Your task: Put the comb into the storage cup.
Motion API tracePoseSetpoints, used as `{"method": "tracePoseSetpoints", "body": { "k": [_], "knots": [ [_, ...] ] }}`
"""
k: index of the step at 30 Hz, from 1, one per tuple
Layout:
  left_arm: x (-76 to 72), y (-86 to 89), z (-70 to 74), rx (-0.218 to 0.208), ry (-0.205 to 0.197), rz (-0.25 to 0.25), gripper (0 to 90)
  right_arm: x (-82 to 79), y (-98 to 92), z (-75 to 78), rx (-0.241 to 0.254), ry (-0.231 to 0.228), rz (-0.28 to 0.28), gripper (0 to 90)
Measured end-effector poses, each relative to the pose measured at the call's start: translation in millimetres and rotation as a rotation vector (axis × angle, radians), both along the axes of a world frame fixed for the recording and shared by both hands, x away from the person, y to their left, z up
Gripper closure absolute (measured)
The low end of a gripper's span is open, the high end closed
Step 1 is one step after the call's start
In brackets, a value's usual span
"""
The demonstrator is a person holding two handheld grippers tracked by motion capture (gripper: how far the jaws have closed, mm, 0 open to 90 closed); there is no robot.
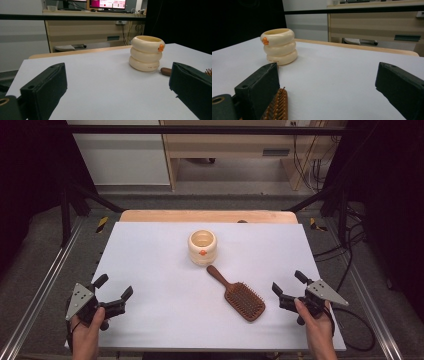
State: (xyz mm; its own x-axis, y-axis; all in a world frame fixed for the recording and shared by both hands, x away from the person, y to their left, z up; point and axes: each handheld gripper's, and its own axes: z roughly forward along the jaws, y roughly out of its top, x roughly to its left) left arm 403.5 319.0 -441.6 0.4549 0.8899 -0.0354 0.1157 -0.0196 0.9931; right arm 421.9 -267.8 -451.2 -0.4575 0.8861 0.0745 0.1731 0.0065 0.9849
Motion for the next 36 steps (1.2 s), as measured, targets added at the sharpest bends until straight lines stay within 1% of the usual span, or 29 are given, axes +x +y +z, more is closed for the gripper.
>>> {"method": "tracePoseSetpoints", "body": {
  "k": [2, 3, 5, 6, 8, 9, 11, 12, 14, 15, 19, 21, 22, 23, 24, 28, 34, 36],
  "knots": [
    [0.1, -0.1, -0.1, 0.003, 0.001, 0.001, 1.5, 0.1, 0.7, 0.0, 0.003, 0.006, -0.007, 5.3],
    [0.6, -0.8, -0.2, 0.003, 0.003, -0.001, 1.5, -0.4, 1.9, 0.3, 0.004, 0.022, -0.015, 4.3],
    [0.6, -1.0, -0.2, 0.007, 0.003, 0.005, 1.5, -0.5, 2.0, 0.2, 0.0, 0.024, -0.018, 4.3],
    [1.1, -1.8, -0.5, 0.006, 0.006, -0.003, 1.5, -1.3, 3.2, 0.1, 0.0, 0.035, -0.022, 4.2],
    [1.1, -1.7, -0.5, 0.008, 0.006, -0.002, 1.5, -1.5, 3.4, 0.0, 0.0, 0.037, -0.024, 4.2],
    [1.2, -1.9, -0.6, 0.007, 0.006, -0.002, 1.5, -1.9, 4.6, 0.2, 0.0, 0.049, -0.024, 4.3],
    [1.4, -1.8, -0.8, 0.009, 0.007, -0.001, 1.5, -2.1, 5.0, 0.3, 0.001, 0.051, -0.024, 4.4],
    [1.6, -1.5, -0.9, 0.009, 0.008, 0.0, 1.5, -2.9, 6.1, 0.4, 0.001, 0.065, -0.022, 5.3],
    [1.6, -1.2, -0.9, 0.011, 0.008, 0.002, 1.5, -3.3, 6.8, 0.3, 0.002, 0.069, -0.02, 5.7],
    [1.5, -0.8, -0.9, 0.011, 0.009, 0.004, 1.5, -5.0, 8.4, 0.5, 0.002, 0.081, -0.014, 6.5],
    [1.6, -0.6, -1.0, 0.01, 0.01, 0.006, 1.5, -10.1, 13.5, 1.9, -0.011, 0.103, -0.005, 11.6],
    [1.6, -0.6, -1.0, 0.011, 0.011, 0.007, 1.5, -12.1, 17.0, 1.6, -0.035, 0.115, -0.008, 15.0],
    [1.6, -0.5, -0.9, 0.011, 0.011, 0.008, 1.5, -13.0, 18.7, 1.5, -0.042, 0.12, 0.001, 17.4],
    [1.6, -0.5, -0.9, 0.011, 0.011, 0.008, 1.5, -13.0, 18.7, 1.5, -0.042, 0.12, 0.001, 17.4],
    [1.5, -0.3, -1.0, 0.014, 0.012, 0.01, 1.5, -14.6, 22.5, 2.1, -0.053, 0.135, 0.019, 23.4],
    [1.7, -0.1, -1.1, 0.015, 0.013, 0.01, 1.5, -17.9, 29.2, 2.4, -0.075, 0.154, 0.046, 35.3],
    [1.6, -0.8, -1.2, 0.019, 0.014, 0.01, 1.5, -23.4, 38.3, 4.1, -0.113, 0.165, 0.102, 56.5],
    [1.5, -1.0, -1.2, 0.023, 0.015, 0.01, 1.5, -25.2, 40.7, 5.0, -0.121, 0.16, 0.12, 62.3]
  ]
}}
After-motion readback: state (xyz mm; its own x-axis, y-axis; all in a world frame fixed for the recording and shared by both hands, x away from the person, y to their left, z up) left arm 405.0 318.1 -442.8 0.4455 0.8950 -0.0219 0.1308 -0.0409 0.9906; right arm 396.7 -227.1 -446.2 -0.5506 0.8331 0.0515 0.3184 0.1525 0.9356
